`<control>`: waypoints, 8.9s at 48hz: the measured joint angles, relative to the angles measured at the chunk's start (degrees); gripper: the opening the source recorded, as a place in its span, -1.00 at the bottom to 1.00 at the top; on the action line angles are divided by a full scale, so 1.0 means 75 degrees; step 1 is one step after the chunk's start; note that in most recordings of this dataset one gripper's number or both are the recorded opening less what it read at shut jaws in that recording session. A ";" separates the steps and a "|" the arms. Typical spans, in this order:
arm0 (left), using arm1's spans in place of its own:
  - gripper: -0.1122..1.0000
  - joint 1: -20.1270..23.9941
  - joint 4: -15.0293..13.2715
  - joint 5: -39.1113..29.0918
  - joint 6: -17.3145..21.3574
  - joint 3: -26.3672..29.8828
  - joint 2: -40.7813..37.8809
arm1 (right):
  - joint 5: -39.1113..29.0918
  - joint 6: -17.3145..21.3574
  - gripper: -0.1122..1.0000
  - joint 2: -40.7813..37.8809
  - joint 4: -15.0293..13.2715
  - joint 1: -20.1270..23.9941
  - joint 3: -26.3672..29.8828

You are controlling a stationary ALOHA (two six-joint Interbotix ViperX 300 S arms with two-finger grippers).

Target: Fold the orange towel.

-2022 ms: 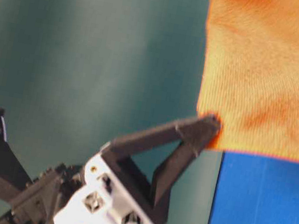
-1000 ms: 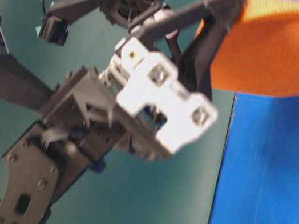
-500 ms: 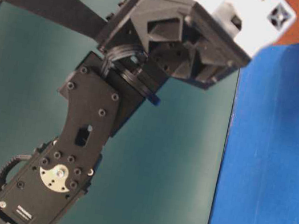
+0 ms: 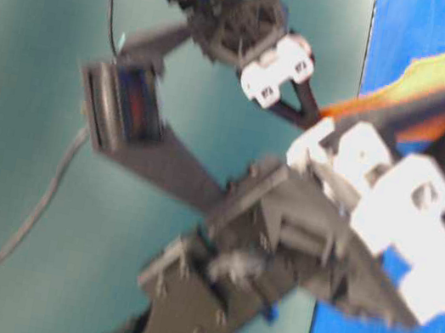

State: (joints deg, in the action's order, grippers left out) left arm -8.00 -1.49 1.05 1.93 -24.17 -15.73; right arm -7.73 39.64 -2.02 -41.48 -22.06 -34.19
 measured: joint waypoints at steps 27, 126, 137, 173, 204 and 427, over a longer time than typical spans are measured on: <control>-0.70 -0.0070 0.0000 0.0375 -0.0258 -0.0797 0.0316 | 0.0035 -0.0012 -0.74 -0.0445 -0.0012 0.0141 0.0445; 0.24 0.1160 0.0000 0.0691 -0.0352 -0.5016 0.7219 | 0.0785 0.0129 0.27 0.5965 0.0961 0.1723 -0.4125; 0.24 0.1184 0.0000 0.0844 -0.0363 -0.4922 0.6820 | 0.0820 0.0129 0.27 0.5965 0.0961 0.1664 -0.4113; 0.62 0.3551 0.0000 0.2133 -0.0246 -0.2695 0.2156 | 0.1758 0.0012 0.27 0.1324 0.0480 -0.0984 -0.2121; 0.57 0.4418 0.0000 0.2613 -0.0258 -0.1559 -0.0527 | 0.2285 -0.0035 0.25 -0.1008 0.0422 -0.1477 -0.1336; 0.15 0.0738 0.0000 0.0164 0.0105 -0.4254 0.5648 | -0.0105 0.0035 0.24 0.3902 0.2180 0.3492 -0.2777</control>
State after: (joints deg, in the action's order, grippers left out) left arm -2.46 -1.49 2.29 2.72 -56.07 26.63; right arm -8.53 39.90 27.25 -25.14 4.13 -55.02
